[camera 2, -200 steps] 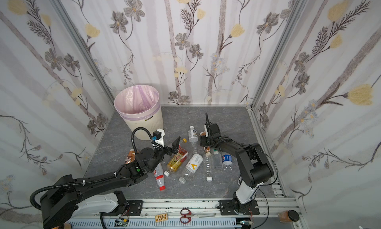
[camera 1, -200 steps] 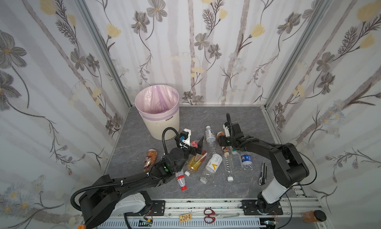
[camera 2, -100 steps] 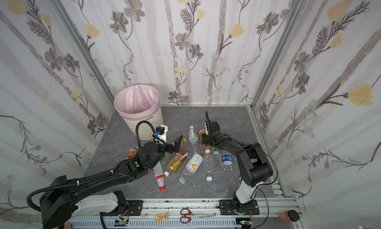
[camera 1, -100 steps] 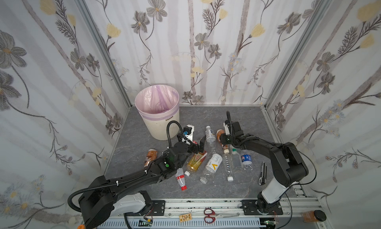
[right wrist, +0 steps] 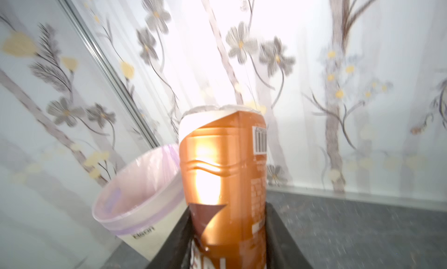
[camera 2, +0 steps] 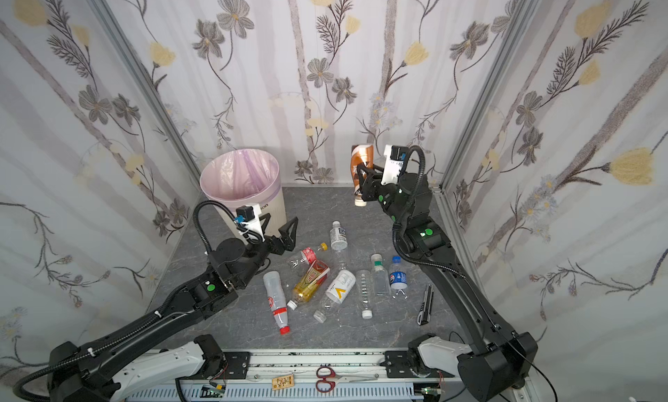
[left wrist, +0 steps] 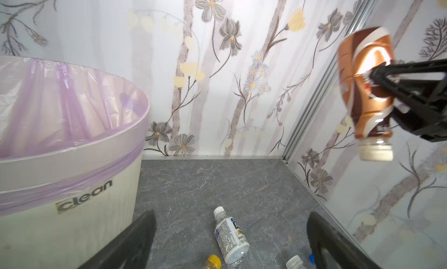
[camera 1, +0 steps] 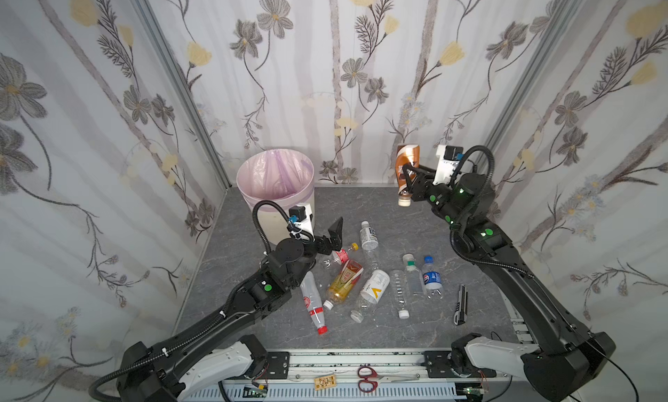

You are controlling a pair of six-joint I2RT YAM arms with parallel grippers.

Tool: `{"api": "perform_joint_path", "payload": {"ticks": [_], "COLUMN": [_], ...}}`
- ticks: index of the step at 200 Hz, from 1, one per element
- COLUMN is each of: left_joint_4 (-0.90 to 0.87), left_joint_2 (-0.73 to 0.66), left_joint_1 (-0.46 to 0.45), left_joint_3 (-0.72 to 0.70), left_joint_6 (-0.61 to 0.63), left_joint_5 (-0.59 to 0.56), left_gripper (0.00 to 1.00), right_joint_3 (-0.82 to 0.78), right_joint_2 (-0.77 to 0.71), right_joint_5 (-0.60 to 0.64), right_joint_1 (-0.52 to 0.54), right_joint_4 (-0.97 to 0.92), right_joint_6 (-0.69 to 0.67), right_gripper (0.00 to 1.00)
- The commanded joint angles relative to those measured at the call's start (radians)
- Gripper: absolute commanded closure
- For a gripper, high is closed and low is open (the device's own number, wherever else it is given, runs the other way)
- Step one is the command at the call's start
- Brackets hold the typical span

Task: Throw the plastic bottles in the bin
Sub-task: Throw the plastic bottle into the trash bin, then pick up the plastic bottle from the center of the table.

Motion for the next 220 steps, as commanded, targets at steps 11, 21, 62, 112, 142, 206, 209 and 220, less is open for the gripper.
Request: {"api": "perform_joint_path", "payload": {"ticks": [11, 21, 62, 112, 142, 206, 209, 220], "left_joint_4": [-0.044, -0.054, -0.087, -0.087, -0.086, -0.293, -0.319, -0.431], "left_joint_2": [-0.069, -0.093, -0.186, -0.176, -0.125, -0.046, -0.034, 0.014], "left_joint_1": [0.052, 0.075, 0.149, 0.186, 0.191, 0.240, 0.240, 0.253], "left_joint_3": [-0.005, -0.015, -0.082, -0.136, -0.126, -0.064, -0.057, -0.009], "left_joint_6": [-0.084, -0.108, -0.171, -0.235, -0.234, -0.283, -0.301, -0.367], "left_joint_5": [0.027, 0.039, 0.072, 0.119, 0.112, 0.029, 0.014, -0.042], "left_gripper": [0.00, 0.00, 0.00, 0.00, 0.00, 0.00, 0.00, 0.00], "right_joint_3": [0.277, 0.436, 1.466, 1.135, 1.087, 0.304, 0.272, 0.145], "right_joint_2": [0.150, 0.269, 0.939, 0.841, 0.800, 0.312, 0.294, 0.222], "right_joint_5": [-0.015, -0.026, -0.089, -0.157, -0.115, 0.049, 0.048, 0.052], "right_joint_1": [0.080, 0.128, 0.240, 0.219, 0.209, 0.112, 0.103, 0.081], "right_joint_4": [0.072, 0.040, -0.369, -0.351, -0.443, -0.210, -0.203, -0.175], "right_joint_6": [0.063, 0.057, -0.002, -0.067, -0.104, -0.113, -0.110, -0.104], "right_gripper": [0.63, 0.62, 0.22, 0.00, 0.00, 0.00, 0.00, 0.00]}}
